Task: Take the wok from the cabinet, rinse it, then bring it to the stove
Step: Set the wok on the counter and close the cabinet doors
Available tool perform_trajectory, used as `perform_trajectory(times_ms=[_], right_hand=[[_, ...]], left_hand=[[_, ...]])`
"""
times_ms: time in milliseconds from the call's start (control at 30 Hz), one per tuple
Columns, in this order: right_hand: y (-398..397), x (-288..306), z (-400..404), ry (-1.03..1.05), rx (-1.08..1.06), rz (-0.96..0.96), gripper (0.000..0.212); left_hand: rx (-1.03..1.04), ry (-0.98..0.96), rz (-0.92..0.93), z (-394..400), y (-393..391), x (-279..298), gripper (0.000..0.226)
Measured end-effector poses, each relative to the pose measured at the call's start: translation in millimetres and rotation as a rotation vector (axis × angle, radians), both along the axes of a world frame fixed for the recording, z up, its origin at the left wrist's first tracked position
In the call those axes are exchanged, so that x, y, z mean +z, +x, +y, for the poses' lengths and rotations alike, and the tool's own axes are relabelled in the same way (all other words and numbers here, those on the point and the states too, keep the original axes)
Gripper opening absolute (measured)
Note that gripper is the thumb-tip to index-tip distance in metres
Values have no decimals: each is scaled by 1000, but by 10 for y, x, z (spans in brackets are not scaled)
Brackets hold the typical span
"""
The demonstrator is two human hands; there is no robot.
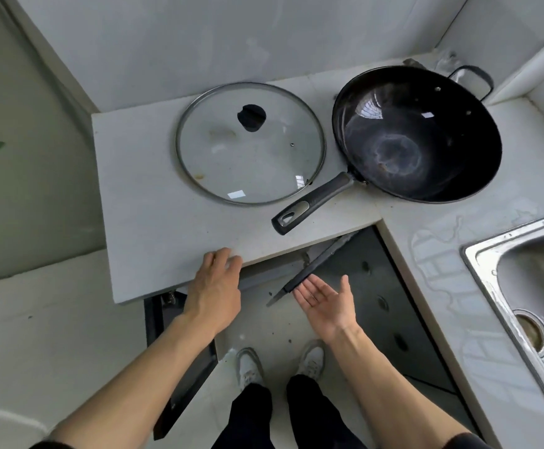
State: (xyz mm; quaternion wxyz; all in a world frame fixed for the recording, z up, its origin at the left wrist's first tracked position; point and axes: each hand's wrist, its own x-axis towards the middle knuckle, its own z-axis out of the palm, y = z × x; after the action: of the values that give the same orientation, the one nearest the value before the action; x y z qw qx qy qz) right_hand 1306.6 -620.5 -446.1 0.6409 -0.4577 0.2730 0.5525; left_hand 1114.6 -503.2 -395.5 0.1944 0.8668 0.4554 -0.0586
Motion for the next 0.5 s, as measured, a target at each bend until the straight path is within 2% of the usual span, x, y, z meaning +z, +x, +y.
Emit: perform_trajectory(times_ms=[200, 500], right_hand=[[-97, 53, 289, 43, -104, 65, 86], [-185, 60, 573, 84, -181, 133, 86]], left_hand=[[-3, -15, -10, 41, -6, -25, 50], [-14, 7, -13, 24, -7, -8, 55]])
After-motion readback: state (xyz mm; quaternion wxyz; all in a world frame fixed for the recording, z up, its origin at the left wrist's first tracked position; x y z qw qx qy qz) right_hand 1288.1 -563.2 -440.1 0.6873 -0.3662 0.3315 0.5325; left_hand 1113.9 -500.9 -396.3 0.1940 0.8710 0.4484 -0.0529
